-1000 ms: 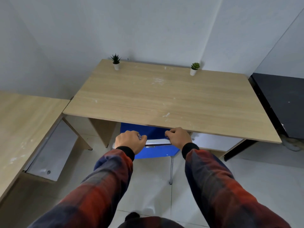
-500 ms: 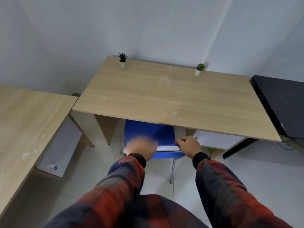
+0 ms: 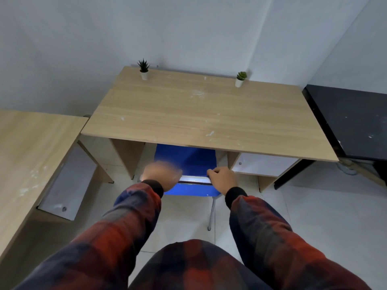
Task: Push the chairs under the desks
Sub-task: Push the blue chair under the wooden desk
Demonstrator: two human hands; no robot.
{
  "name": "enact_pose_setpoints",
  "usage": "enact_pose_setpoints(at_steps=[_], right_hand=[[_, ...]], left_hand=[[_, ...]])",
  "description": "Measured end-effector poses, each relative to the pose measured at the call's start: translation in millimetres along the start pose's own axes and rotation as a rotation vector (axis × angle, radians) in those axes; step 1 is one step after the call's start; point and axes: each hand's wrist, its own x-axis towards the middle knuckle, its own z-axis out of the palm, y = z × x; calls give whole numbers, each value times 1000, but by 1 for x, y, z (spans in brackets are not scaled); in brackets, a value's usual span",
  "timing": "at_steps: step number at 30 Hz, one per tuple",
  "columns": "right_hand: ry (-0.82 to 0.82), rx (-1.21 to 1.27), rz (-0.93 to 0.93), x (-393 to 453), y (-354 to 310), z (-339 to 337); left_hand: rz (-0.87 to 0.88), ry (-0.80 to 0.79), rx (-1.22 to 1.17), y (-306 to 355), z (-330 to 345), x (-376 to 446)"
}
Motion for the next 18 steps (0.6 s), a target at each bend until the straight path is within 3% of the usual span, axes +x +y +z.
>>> enact_pose_setpoints(at_steps=[5,11,18], right_hand=[[45,22,-41,-13,-4,17],[63,140,38,1,20,0],[83,84,24,5,-8,18]], left_hand=[[-68,14,-4,-12,-2,-10],[-13,17,16,18,3,-5],[-35,-7,-22,-14,-7,30]])
